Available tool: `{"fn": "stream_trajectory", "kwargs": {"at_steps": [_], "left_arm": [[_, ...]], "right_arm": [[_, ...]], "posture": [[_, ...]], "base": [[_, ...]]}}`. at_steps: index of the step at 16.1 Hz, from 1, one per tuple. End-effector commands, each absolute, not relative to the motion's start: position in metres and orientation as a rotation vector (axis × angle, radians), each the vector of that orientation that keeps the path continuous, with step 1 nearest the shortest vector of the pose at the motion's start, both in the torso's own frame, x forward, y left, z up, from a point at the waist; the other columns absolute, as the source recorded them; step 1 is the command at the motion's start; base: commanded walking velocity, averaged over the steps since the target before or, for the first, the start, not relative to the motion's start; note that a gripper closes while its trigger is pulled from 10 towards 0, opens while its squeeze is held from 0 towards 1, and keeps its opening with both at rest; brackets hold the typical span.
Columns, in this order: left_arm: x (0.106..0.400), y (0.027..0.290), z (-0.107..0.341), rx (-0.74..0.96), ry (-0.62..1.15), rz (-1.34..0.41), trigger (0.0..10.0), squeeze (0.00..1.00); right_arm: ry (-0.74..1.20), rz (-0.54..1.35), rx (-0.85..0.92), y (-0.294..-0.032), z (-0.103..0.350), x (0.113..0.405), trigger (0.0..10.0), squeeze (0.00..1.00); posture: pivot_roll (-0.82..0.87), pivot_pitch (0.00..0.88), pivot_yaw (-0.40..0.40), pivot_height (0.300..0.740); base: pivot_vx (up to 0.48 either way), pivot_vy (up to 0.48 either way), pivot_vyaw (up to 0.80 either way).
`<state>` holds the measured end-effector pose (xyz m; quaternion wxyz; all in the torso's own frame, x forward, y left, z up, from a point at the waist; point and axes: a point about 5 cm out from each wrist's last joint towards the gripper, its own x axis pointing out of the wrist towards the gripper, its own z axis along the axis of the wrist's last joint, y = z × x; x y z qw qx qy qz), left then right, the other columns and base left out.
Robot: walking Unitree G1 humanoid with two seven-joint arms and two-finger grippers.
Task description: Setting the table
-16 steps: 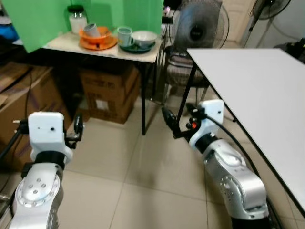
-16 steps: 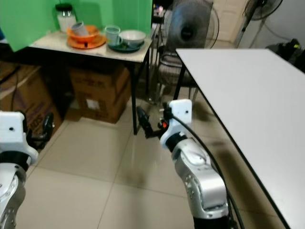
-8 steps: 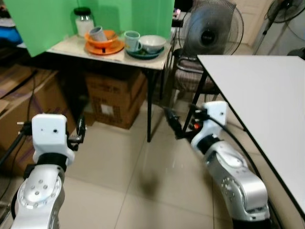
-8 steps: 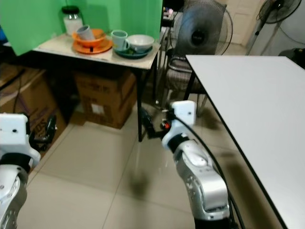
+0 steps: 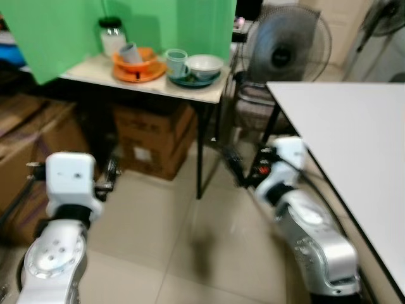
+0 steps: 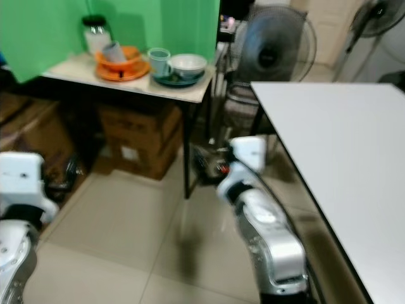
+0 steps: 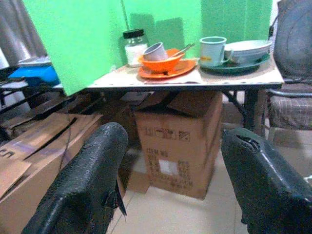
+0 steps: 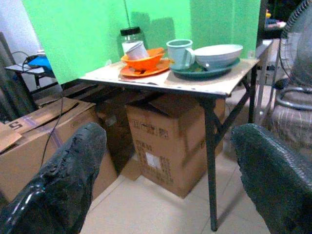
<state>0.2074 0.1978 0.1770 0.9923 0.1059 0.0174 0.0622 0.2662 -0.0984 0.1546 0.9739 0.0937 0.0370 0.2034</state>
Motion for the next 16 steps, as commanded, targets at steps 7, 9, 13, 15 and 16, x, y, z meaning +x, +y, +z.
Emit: {"fn": "stream_trajectory", "kwargs": {"at_steps": [7,9,13,15,16], "left_arm": [[0.2093,0.1921,0.1793,0.211,0.022,0.097,10.0,0.00],[0.2096,0.1918,0.1795,0.209,0.020,0.097,10.0,0.00],[0.2105,0.1917,0.1797,0.210,0.019,0.095,10.0,0.00],[0.2120,0.1913,0.1803,0.213,0.017,0.089,10.0,0.00],[0.2123,0.1912,0.1803,0.213,0.016,0.088,10.0,0.00]], "right_arm": [[0.044,0.393,0.158,-0.1059,0.1595,0.2684,10.0,0.00],[0.043,0.395,0.156,-0.1058,0.1594,0.2686,10.0,0.00],[0.038,0.406,0.142,-0.1047,0.1598,0.2693,10.0,0.00],[0.035,0.398,0.146,-0.1044,0.1600,0.2706,10.0,0.00],[0.035,0.395,0.149,-0.1047,0.1600,0.2707,10.0,0.00]], "posture": [[-0.05,0.000,-0.005,0.740],[-0.05,0.000,-0.005,0.740],[-0.05,0.000,-0.003,0.740],[-0.05,0.000,0.000,0.740],[-0.05,0.000,0.000,0.740]], "base": [[0.363,0.000,0.00],[0.364,0.000,0.00],[0.363,0.000,0.35],[0.364,0.000,0.40],[0.364,0.000,0.00]]}}
